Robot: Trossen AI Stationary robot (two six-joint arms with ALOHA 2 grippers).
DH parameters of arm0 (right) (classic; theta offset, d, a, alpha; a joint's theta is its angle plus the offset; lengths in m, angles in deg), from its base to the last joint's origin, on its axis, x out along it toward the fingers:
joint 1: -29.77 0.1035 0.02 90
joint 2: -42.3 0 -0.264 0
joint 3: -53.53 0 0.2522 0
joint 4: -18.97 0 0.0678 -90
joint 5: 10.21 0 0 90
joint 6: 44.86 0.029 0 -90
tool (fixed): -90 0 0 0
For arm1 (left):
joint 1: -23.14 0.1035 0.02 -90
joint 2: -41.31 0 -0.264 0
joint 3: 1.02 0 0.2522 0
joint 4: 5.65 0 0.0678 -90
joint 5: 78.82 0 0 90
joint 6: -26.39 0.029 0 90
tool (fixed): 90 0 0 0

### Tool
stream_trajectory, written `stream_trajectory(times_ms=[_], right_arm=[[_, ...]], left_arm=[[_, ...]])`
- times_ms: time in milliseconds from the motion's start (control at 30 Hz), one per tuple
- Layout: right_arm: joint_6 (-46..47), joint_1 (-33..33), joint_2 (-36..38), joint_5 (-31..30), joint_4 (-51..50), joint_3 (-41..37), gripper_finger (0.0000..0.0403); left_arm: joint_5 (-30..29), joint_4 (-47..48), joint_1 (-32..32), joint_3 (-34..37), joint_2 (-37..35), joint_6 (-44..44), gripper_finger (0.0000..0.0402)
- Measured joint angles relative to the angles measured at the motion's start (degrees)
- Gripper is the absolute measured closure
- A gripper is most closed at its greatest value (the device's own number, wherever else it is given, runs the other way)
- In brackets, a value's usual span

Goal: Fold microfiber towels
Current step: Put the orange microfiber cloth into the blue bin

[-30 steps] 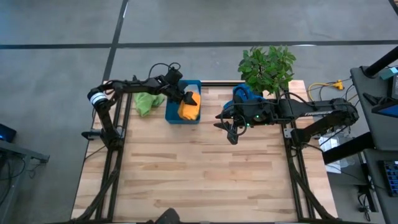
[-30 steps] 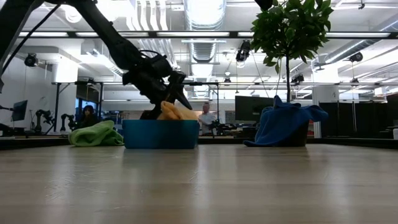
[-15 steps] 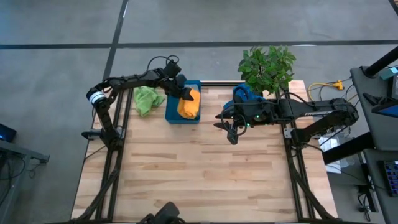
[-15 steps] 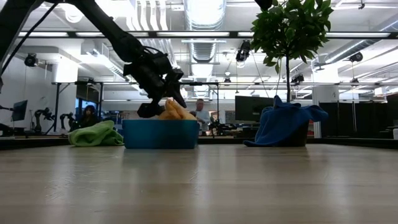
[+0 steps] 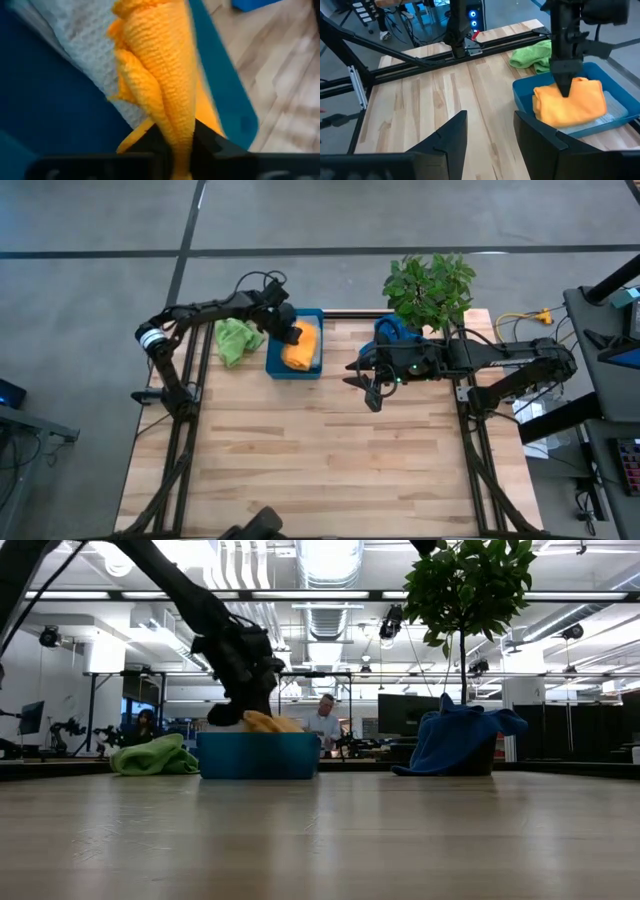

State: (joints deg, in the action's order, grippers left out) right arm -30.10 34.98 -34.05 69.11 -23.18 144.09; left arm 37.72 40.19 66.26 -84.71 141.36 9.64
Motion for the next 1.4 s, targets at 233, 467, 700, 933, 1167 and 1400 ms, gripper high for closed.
stream_trajectory(times_ms=[233, 467, 700, 933, 1167, 1400], right_arm=[[-0.3, -0.9, 0.0, 0.0, 0.5, 0.0, 0.0246], [-0.4, -1.3, 0.0, 0.0, 0.8, 0.3, 0.0247], [-0.3, -1.2, 0.0, 0.1, 0.8, 0.5, 0.0247], [-0.3, -1.2, 0.0, 0.1, 0.8, 0.5, 0.0247], [-1.3, -1.3, 0.0, 0.1, 0.8, 0.5, 0.025], [-1.4, -1.3, 0.0, 0.1, 0.8, 0.5, 0.025]], left_arm=[[-6.4, 8.2, 0.3, -3.6, -2.3, 0.8, 0.0397], [-13.6, 11.3, 0.3, -3.6, -0.7, 0.6, 0.04], [-17.3, 11.1, 0.4, -3.6, 0.4, 0.7, 0.0373], [-20.9, 12.3, 0.4, -3.7, -1.3, 6.5, 0.0264], [-27.1, 14.2, 0.4, -5.7, -1.8, 7.3, 0.0152], [-20.0, 15.1, -2.3, -8.5, -1.9, 17.4, 0.0172]])
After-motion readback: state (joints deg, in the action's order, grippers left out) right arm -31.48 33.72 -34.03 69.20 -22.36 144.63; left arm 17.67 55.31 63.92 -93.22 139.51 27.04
